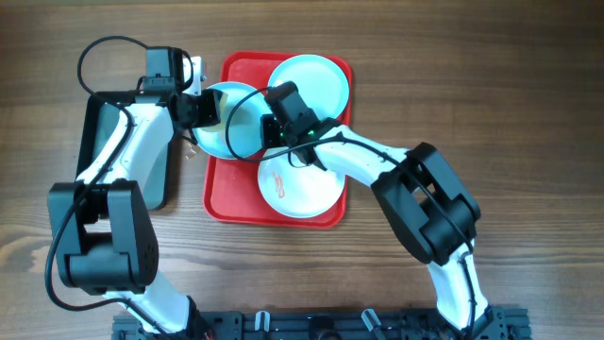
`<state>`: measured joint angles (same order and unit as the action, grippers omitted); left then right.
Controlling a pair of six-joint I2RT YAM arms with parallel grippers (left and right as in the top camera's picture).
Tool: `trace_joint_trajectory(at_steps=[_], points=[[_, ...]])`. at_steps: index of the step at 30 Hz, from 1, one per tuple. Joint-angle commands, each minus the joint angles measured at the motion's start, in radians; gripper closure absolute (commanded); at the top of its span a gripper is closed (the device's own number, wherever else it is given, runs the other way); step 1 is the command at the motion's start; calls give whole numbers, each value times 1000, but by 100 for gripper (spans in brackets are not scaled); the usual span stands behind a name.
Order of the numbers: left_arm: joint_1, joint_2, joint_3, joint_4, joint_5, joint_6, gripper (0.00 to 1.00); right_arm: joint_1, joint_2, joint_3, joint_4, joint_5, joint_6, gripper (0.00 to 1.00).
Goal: Clean dirty plates on tray and stack at the side
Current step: 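Scrub the held plate's surface with the sponge in the left gripper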
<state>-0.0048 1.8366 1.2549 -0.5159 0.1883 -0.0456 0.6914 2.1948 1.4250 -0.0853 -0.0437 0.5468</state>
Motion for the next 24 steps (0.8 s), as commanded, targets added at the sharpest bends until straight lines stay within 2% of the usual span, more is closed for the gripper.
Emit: trace_joint_trajectory(at_steps=[1,7,10,14,24], points=[[0,10,-3,4,1,12,96,7,27,31,4,7,14,70],[0,10,-17,5,1,0,96,7,27,35,9,15,15,81],[0,10,-42,19,1,-35,96,7,27,35,9,22,32,92],[-6,10,-66,27,-4,-52,96,7,27,35,9,22,33,96],[-106,9,-68,23,-147,-134,96,7,27,35,2,57,130,96]])
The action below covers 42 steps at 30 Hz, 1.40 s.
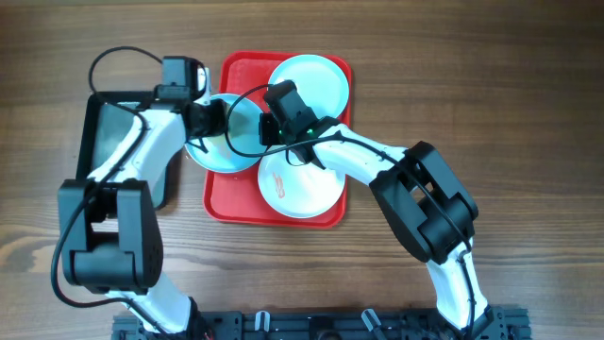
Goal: Clean dirty plates on tray and stack at the side
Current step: 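Scrub the held plate's surface with the sponge in the left gripper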
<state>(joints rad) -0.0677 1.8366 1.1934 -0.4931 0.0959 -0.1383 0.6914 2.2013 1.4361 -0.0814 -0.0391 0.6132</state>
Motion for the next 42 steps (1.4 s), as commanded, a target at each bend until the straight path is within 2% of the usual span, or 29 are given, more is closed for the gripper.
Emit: trace_joint_trajectory(at_steps=[1,6,10,18,37,42], points=[[-54,9,-6,-3,-72,-63,96,7,21,24,-8,71,99,96],[-71,9,-6,-48,-157,-164,96,7,21,24,-8,111,213,95],[-70,9,-6,-48,-170,-204,96,7,21,24,5,118,290,96],[-73,10,-6,18,-176,-301,96,7,21,24,40,84,338,96],[-73,99,-6,126,-132,-304,96,7,21,24,47,57,359,96],[-73,124,-6,126,-198,-304,96,7,21,24,43,57,359,96]])
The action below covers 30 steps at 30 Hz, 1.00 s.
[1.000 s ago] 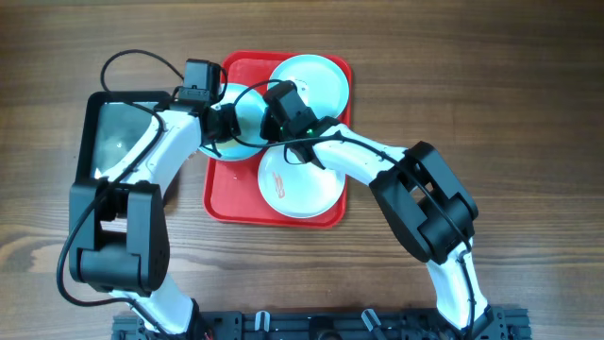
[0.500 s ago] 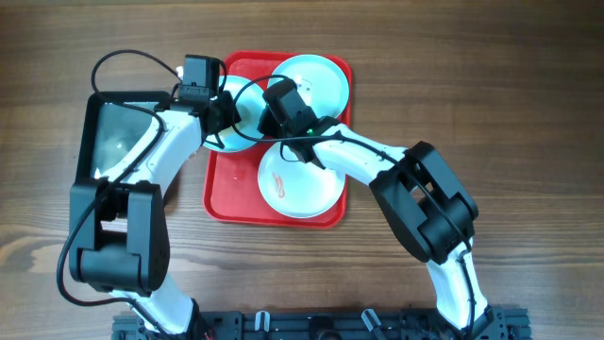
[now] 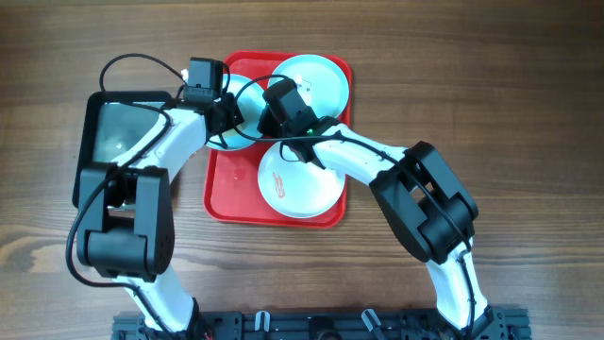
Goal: Clean dirty plates on tray and stack at the side
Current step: 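Scrub the held plate's surface with the sponge in the left gripper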
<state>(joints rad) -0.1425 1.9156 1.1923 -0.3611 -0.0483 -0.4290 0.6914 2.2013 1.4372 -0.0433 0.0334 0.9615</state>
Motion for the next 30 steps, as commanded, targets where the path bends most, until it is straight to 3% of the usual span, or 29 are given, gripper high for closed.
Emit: trace_joint_trajectory(at_steps=[1,19,28,30], points=[[2,45,-5,-6,-68,-13,96,7,21,23,4,-15,11,96],[-2,0,-3,-6,-309,86,96,7,21,23,-21,-14,36,96],[-5,-12,-3,10,-302,93,96,7,21,23,-22,-15,34,96],[-11,-12,-3,5,-198,98,96,7,21,23,-23,-15,34,96]])
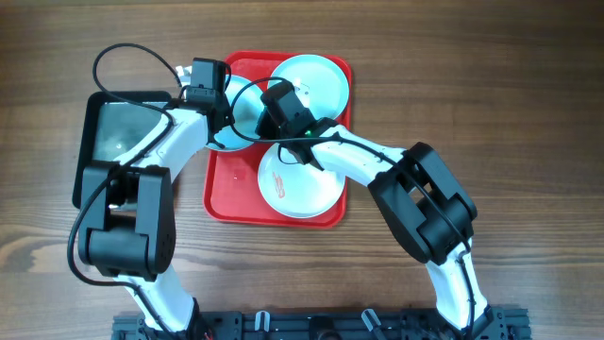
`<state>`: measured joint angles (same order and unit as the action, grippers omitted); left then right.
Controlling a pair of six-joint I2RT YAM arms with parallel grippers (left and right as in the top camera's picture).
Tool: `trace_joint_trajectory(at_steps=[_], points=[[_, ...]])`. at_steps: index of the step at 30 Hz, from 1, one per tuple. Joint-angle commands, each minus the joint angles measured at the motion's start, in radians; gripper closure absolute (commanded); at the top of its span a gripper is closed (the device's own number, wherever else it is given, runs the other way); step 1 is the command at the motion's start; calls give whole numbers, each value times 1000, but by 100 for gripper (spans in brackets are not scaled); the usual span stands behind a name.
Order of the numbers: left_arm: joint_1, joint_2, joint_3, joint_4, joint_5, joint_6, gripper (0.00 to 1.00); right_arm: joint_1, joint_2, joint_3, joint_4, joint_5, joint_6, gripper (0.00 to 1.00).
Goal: Clean dirty plates on tray and stack at the side
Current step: 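Scrub the held plate's surface with the sponge in the left gripper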
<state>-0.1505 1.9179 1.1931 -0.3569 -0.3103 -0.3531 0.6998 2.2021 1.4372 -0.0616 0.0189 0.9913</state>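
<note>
A red tray (226, 189) lies in the middle of the table with three light blue plates on it. My left gripper (225, 121) is shut on the left rim of the plate (242, 127) at the tray's upper left. Over that plate's right side sits my right gripper (268, 121); its fingers are hidden under its own body. A plate with red smears (300, 184) lies at the tray's front. Another plate (321, 80), without visible stains, is at the back right.
A black rectangular tray (118, 132) stands left of the red tray, under the left arm. The left arm's cable loops over the table behind it. Bare wooden table lies to the right of the red tray.
Hardly anything differs. The held plate stays at the tray's upper left, with both grippers on and over it as before. Only the right wrist has shifted very slightly.
At first my left gripper held the plate hanging over the tray's left edge, with the right gripper above it. Then the plate was a little further forward. By the last earlier moment it sat further right and back, inside the tray, where it remains.
</note>
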Motion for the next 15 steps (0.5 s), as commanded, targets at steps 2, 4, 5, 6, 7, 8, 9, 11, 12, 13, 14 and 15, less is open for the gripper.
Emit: trace_joint_trajectory(at_steps=[2,4,5,6,7,8,9,11,12,13,14,15], points=[[-5,-14,-4,-4,166,24,96,-2,20,23,-5,-1,5,96],[-5,-14,-4,-5,249,23,96,-2,20,23,-5,-1,4,96],[-5,-14,-4,-5,269,23,96,-2,20,23,-5,-2,4,96],[-5,-14,-4,-5,291,23,96,-2,20,23,-4,-3,4,96],[-5,-14,-4,-5,312,22,96,-2,20,23,-4,-5,5,96],[-5,-14,-4,-5,328,12,96,-2,20,23,-4,-5,5,96],[-5,-14,-4,-5,339,0,96,-2,20,23,-4,-5,5,96],[-5,-14,-4,-4,371,0,96,-2,20,23,-3,-6,5,95],[-5,-14,-4,-5,374,-5,96,-2,20,23,-2,-8,5,96],[-5,-14,-4,-5,374,-15,96,-2,20,23,-2,-9,5,96],[-5,-14,-4,-5,374,-22,96,-2,20,23,-2,-9,6,96],[-5,-13,-4,-5,374,-22,96,-2,20,23,-2,-10,5,96]])
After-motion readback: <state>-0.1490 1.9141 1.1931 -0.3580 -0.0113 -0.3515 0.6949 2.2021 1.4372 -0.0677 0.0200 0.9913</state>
